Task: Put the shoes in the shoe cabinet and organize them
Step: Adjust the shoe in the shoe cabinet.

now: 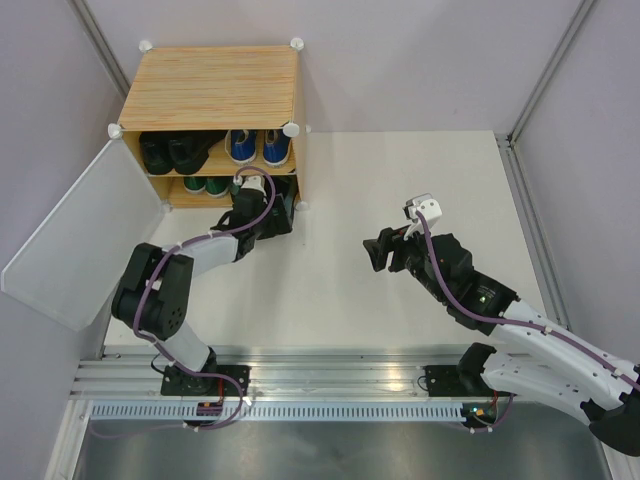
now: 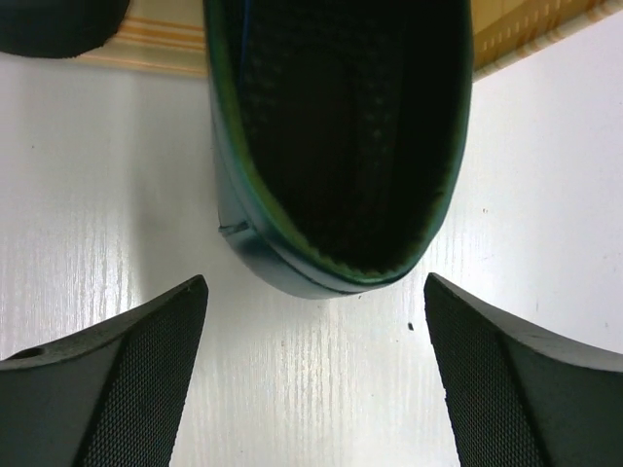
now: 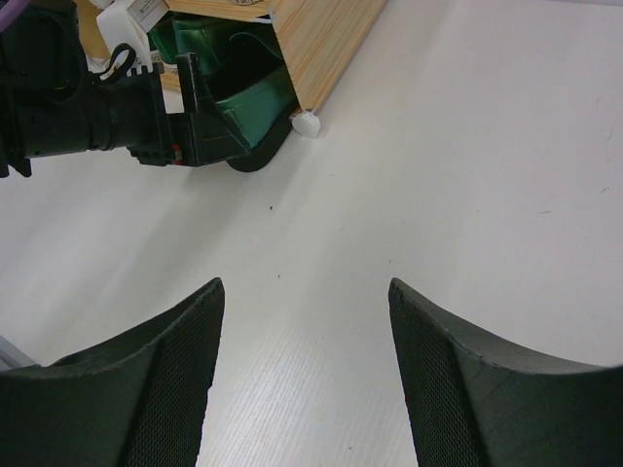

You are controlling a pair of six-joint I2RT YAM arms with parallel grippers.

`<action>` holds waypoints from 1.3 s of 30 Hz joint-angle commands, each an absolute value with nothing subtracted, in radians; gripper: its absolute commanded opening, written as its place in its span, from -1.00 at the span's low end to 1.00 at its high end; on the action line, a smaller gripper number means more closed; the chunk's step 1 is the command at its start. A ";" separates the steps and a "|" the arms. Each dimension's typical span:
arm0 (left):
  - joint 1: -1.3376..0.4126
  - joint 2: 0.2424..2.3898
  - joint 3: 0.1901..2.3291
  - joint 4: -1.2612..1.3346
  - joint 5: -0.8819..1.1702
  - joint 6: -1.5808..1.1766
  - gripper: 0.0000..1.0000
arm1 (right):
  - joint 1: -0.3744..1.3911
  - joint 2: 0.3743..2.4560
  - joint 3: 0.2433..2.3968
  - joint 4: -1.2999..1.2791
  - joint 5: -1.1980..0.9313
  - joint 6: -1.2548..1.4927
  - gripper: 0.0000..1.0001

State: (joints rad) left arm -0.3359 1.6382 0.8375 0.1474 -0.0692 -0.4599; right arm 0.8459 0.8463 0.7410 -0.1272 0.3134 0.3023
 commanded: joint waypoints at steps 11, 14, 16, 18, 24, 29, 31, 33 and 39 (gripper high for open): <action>-0.351 1.805 1.008 0.137 -0.120 -0.304 0.82 | 0.842 0.845 0.732 -0.091 0.310 0.295 0.46; -0.353 1.838 1.038 0.126 -0.118 -0.299 0.77 | 0.842 0.848 0.732 -0.089 0.311 0.293 0.46; -0.354 1.853 1.046 0.127 -0.112 -0.302 0.73 | 0.842 0.848 0.730 -0.087 0.316 0.291 0.46; -0.353 1.861 1.052 0.127 -0.115 -0.302 0.64 | 0.842 0.848 0.730 -0.086 0.318 0.290 0.46; -0.353 1.822 1.039 0.109 -0.152 -0.282 -0.23 | 0.842 0.856 0.730 -0.081 0.316 0.288 0.46; -0.362 1.741 1.016 0.084 -0.198 -0.282 -0.34 | 0.844 0.853 0.729 -0.081 0.311 0.293 0.46; -0.368 1.715 1.008 0.083 -0.207 -0.281 -0.35 | 0.842 0.851 0.729 -0.081 0.311 0.293 0.47; -0.370 1.686 1.003 0.081 -0.222 -0.275 -0.35 | 0.842 0.853 0.729 -0.083 0.310 0.295 0.46; -0.370 1.675 1.049 0.081 -0.227 -0.268 -0.35 | 0.842 0.857 0.730 -0.083 0.307 0.293 0.47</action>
